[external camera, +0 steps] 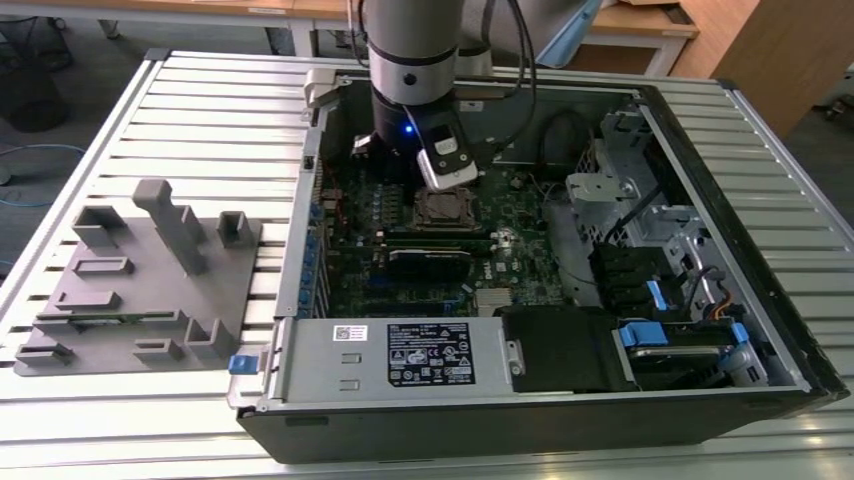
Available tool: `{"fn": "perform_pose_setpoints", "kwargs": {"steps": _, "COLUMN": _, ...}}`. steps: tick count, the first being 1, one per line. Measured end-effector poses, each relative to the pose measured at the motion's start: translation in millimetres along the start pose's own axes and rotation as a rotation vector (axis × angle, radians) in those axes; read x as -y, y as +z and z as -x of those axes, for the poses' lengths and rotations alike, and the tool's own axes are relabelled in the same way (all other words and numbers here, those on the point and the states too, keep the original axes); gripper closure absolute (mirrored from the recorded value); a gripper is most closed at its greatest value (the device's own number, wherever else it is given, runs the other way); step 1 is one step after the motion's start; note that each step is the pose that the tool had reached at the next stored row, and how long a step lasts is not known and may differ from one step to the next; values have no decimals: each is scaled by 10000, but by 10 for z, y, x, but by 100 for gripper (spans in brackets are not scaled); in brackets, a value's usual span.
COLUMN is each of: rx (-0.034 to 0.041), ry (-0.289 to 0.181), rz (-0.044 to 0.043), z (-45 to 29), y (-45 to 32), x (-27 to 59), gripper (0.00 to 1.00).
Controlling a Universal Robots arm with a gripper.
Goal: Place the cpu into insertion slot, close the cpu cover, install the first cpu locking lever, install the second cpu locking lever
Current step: 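Install the second cpu locking lever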
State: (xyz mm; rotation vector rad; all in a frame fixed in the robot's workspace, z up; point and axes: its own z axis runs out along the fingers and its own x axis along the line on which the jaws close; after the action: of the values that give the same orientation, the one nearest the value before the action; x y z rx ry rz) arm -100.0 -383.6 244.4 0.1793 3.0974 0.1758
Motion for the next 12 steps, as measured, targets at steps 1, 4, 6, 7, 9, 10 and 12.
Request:
{"fn": "perform_pose_setpoints", "kwargs": {"steps": 1, "rx": 0, "ry": 0, "rz": 1, "z": 1, "y": -19, "x": -2, "gripper": 90}}
{"fn": "perform_pose_setpoints", "kwargs": {"steps": 4, "rx": 0, "ry": 0, "rz": 0, "z": 4, "y": -91, "x": -11, "gripper": 90}}
{"fn": "perform_pose_setpoints", "kwargs": {"steps": 6, "rx": 1, "ry": 0, "rz": 2, "z": 4, "y": -103, "x": -12, "gripper": 90}}
{"fn": "perform_pose_setpoints", "kwargs": {"steps": 7, "rx": 0, "ry": 0, "rz": 1, "z": 4, "y": -103, "x": -12, "gripper": 90}}
{"fn": "perform_pose_setpoints", "kwargs": {"steps": 9, "rx": -1, "ry": -1, "rz": 0, "z": 7, "y": -104, "x": -12, "gripper": 90}}
{"fn": "perform_pose_setpoints", "kwargs": {"steps": 10, "rx": -14, "ry": 0, "rz": -3, "z": 24, "y": -104, "x": -14, "gripper": 90}}
{"fn": "perform_pose_setpoints", "kwargs": {"steps": 12, "rx": -38, "ry": 4, "rz": -5, "z": 85, "y": -100, "x": -21, "gripper": 90}}
